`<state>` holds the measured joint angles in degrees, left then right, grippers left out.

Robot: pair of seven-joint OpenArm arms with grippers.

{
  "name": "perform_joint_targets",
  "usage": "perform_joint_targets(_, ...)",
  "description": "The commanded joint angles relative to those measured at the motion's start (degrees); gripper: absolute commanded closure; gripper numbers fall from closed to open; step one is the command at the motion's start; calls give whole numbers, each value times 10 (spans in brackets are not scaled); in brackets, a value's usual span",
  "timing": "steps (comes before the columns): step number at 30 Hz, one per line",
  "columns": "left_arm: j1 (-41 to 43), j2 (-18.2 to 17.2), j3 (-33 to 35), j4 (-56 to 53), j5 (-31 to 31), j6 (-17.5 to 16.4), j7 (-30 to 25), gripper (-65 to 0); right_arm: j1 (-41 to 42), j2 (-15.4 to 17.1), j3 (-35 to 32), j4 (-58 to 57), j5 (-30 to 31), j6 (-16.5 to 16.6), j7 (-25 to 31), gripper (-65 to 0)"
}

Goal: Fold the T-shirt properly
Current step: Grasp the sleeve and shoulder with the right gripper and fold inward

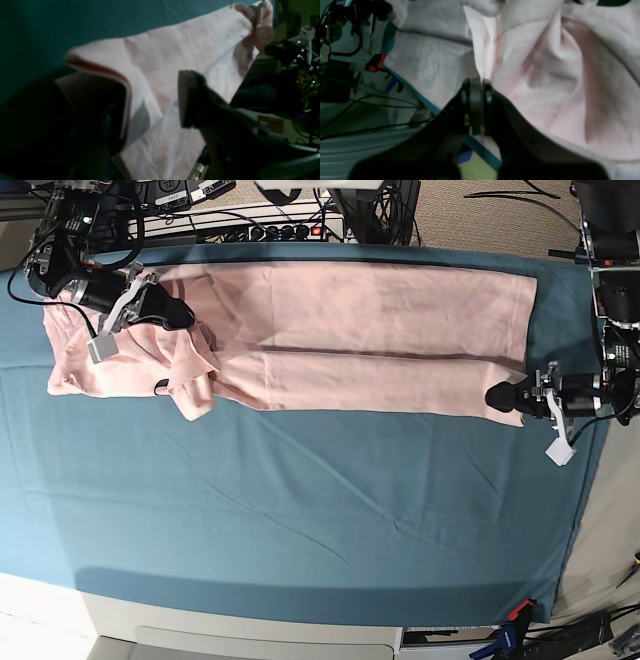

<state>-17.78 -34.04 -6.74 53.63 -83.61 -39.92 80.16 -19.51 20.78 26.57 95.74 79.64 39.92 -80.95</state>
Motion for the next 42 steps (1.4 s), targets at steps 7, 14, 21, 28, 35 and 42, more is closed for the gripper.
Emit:
perform_joint_targets(7, -11, 8, -3, 8, -14, -1, -2, -270, 0, 10, 4, 10, 54, 1, 9, -268)
perform_joint_targets(14, -11, 35, -3, 8, -14, -1, -2, -270, -4, 19, 3, 10, 54, 1, 9, -281)
perform_joint_targets(21, -11, 56, -3, 8, -14, -1, -2, -270, 46, -2, 14, 10, 14, 1, 9, -210)
perform_joint_targets(28, -11, 56, -3, 8, -14, -1, -2, -270, 116, -79, 18, 10, -191, 1, 127, 0)
perform_joint_targets(35, -11, 56, -3, 8, -14, -1, -2, -270, 132, -129, 18, 10, -283, 1, 190, 0)
perform_joint_targets(42, -11, 56, -3, 8, -14, -1, -2, -270, 132, -125, 63, 10, -254, 1, 182, 0)
